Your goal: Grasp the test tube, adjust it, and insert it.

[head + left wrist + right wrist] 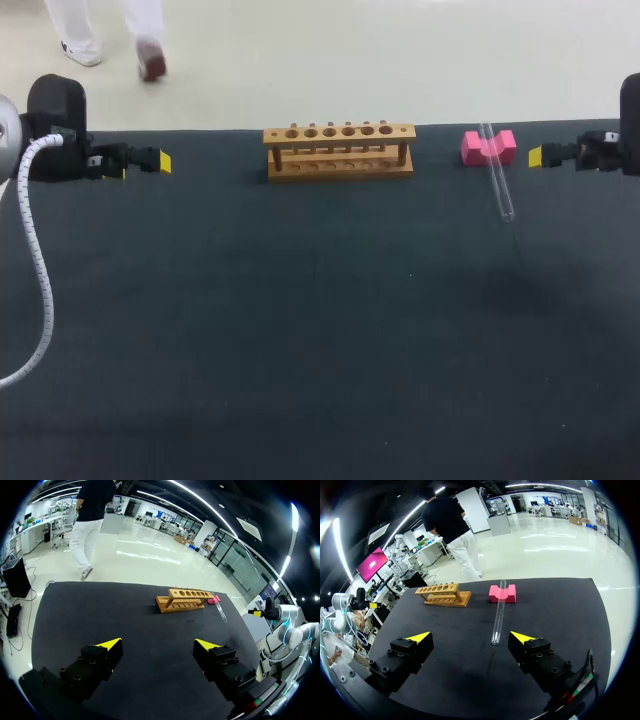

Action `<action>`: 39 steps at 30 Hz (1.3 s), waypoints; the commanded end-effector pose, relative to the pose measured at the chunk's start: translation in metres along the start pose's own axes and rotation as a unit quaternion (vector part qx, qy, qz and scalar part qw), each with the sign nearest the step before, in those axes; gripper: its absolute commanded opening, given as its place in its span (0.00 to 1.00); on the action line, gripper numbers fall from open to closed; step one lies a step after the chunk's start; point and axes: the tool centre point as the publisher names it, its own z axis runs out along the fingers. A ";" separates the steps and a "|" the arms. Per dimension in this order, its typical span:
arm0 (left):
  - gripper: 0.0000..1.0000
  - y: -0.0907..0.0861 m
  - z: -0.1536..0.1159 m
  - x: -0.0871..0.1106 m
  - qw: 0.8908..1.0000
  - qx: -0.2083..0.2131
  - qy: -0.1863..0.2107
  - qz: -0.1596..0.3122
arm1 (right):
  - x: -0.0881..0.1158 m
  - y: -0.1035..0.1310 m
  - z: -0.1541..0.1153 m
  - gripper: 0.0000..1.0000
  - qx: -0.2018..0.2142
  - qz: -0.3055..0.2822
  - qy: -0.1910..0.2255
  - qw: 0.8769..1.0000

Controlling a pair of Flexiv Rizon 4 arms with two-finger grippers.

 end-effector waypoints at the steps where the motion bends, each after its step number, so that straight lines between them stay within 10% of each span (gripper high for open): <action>1: 1.00 0.000 -0.001 -0.001 1.000 -0.002 0.002 0.000 | 0.000 0.002 -0.001 1.00 0.005 0.000 0.000 1.000; 14: 1.00 0.000 -0.001 -0.001 1.000 -0.002 0.002 0.000 | 0.000 0.002 -0.001 1.00 0.005 0.000 0.000 1.000; 24: 1.00 0.012 0.012 -0.005 0.991 0.095 0.026 0.095 | 0.000 0.002 -0.001 1.00 0.005 0.000 0.000 1.000; 39: 1.00 0.026 0.040 -0.022 0.923 0.253 0.002 0.290 | 0.000 0.002 -0.001 1.00 0.005 0.000 0.000 1.000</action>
